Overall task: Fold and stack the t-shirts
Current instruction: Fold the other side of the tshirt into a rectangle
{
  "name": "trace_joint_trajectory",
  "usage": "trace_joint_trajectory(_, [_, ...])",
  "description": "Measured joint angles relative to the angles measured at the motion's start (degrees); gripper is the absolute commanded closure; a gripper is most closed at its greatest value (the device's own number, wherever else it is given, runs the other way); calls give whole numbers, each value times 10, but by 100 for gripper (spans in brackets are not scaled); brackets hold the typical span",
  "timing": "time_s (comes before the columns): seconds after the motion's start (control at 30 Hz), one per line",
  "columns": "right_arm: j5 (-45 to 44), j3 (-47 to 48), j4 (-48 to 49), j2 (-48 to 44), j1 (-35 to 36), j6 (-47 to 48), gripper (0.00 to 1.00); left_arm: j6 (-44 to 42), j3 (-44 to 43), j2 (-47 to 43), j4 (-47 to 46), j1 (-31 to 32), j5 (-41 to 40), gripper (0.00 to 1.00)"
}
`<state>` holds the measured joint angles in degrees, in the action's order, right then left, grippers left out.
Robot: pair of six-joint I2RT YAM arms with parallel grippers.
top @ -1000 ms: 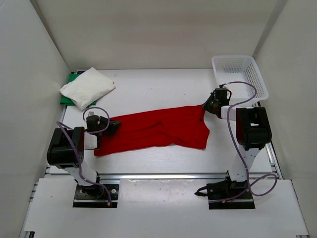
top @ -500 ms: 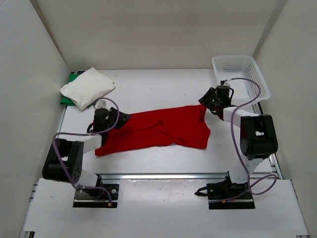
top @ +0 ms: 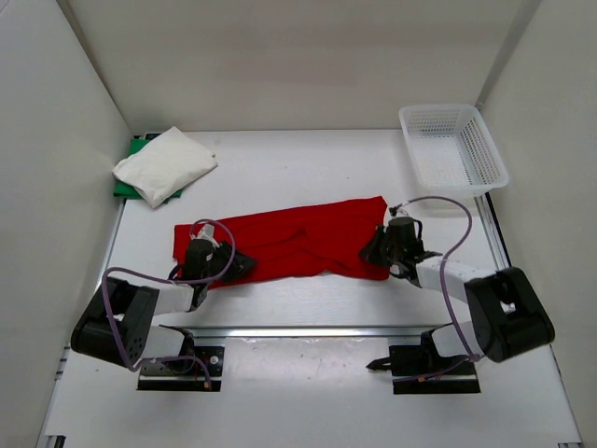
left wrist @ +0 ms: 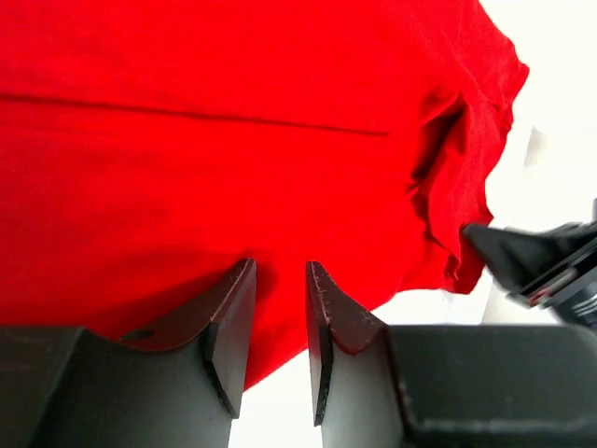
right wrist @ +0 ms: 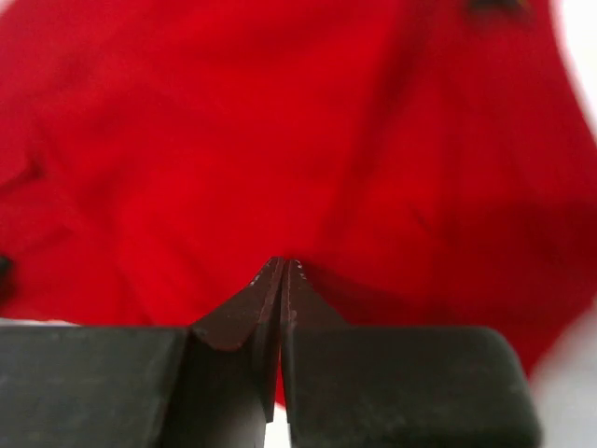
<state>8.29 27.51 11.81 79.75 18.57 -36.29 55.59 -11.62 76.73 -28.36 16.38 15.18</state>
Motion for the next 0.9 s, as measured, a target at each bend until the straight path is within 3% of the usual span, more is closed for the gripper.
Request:
trace_joint_trajectory(0.2, [-17, -99, -11, -103, -39, -9, 100, -16, 35, -50, 14, -50, 23, 59])
trace_joint_trajectory(0.43, [13, -110, 12, -99, -96, -16, 100, -66, 52, -139, 86, -73, 6, 58])
trace_joint_trajectory(0.57, [-12, -110, -14, -123, -90, -5, 100, -91, 42, -150, 116, -55, -9, 57])
trace_joint_trajectory(0.73, [-43, -104, -61, -187, -64, 9, 89, -118, 6, -157, 161, -18, -24, 54])
trace_joint_trajectory(0.9, [-46, -62, -35, -155, 25, 17, 100, -136, -52, -162, 195, 74, -46, 51])
